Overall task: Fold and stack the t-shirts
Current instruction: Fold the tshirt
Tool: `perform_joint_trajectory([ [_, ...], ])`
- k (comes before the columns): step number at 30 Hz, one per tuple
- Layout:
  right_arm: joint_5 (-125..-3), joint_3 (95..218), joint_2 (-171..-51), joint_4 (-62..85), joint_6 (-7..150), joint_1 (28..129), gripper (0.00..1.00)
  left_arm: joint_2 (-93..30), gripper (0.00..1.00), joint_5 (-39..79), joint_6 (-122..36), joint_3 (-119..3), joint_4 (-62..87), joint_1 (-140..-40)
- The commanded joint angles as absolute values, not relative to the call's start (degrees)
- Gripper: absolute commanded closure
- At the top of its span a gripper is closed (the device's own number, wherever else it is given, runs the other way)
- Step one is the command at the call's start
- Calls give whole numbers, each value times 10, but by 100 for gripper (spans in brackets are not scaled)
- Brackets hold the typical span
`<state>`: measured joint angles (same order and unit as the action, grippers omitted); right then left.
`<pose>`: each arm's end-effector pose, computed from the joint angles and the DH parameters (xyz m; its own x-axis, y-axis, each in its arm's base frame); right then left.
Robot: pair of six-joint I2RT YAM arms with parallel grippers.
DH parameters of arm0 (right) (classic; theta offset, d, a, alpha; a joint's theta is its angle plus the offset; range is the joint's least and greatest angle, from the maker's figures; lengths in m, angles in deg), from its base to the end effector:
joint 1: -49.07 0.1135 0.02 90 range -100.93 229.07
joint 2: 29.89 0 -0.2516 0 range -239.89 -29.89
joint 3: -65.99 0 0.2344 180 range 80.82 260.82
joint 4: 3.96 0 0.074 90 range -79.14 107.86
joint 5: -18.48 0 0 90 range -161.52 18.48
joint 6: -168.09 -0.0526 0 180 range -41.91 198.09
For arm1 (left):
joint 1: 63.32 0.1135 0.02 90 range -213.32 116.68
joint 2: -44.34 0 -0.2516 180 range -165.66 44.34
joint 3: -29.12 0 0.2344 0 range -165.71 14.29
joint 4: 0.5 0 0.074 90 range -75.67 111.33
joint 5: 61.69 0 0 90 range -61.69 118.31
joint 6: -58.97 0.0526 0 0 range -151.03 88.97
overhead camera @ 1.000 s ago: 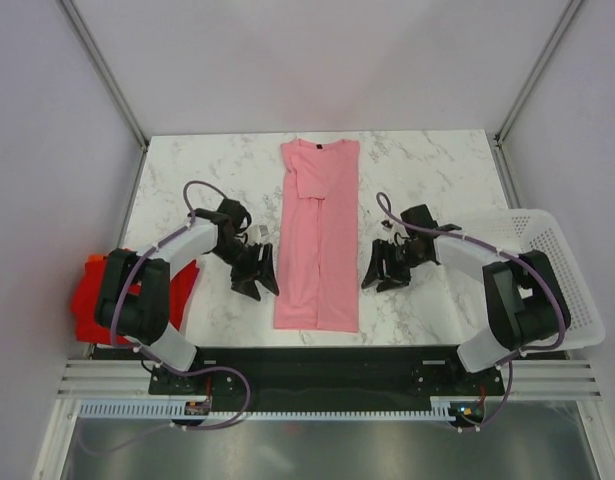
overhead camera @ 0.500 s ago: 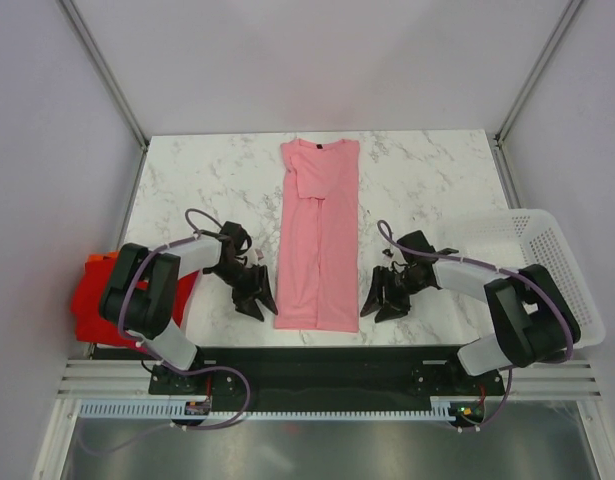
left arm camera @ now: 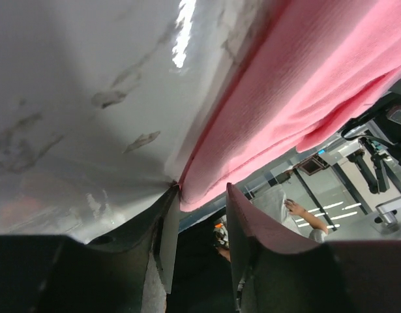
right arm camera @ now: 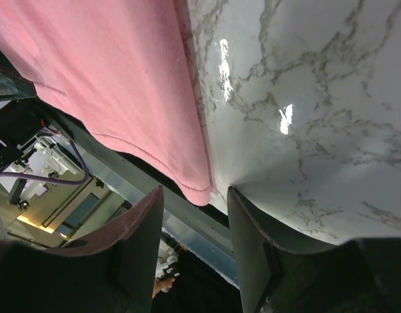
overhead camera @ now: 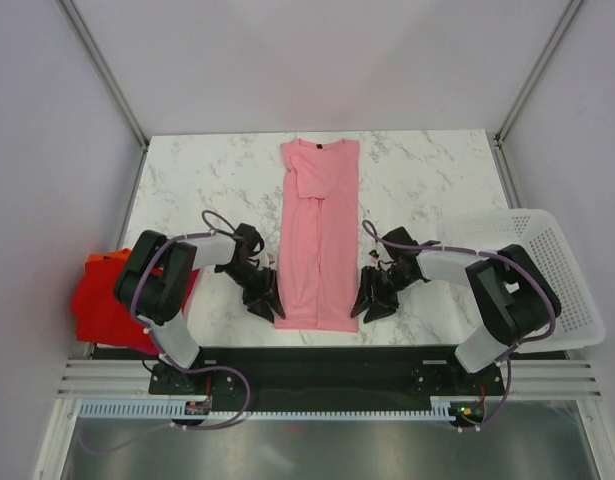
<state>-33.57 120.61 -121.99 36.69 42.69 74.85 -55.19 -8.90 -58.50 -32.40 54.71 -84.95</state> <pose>0.2011 0.1331 0.1093 -0.9830 0.0325 0.1810 0.1381 0.7805 0.6097 0.2112 -0.1180 0.1016 -0.9443 -0.0207 0.3284 -0.1957 0.8377 -0.5098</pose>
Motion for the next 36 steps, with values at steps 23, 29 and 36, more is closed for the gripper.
perform_joint_trajectory([
  [23, -390, 1464, -1190, 448, 532, 731, 100, -530, 98, -99, -530, -572, 570, -811],
  [29, -406, 1524, -1255, 419, 542, 692, 100, -603, 98, -86, -512, -690, 570, -781],
  [36, -424, 1608, -1358, 395, 574, 659, 100, -702, 98, -80, -489, -776, 563, -776],
])
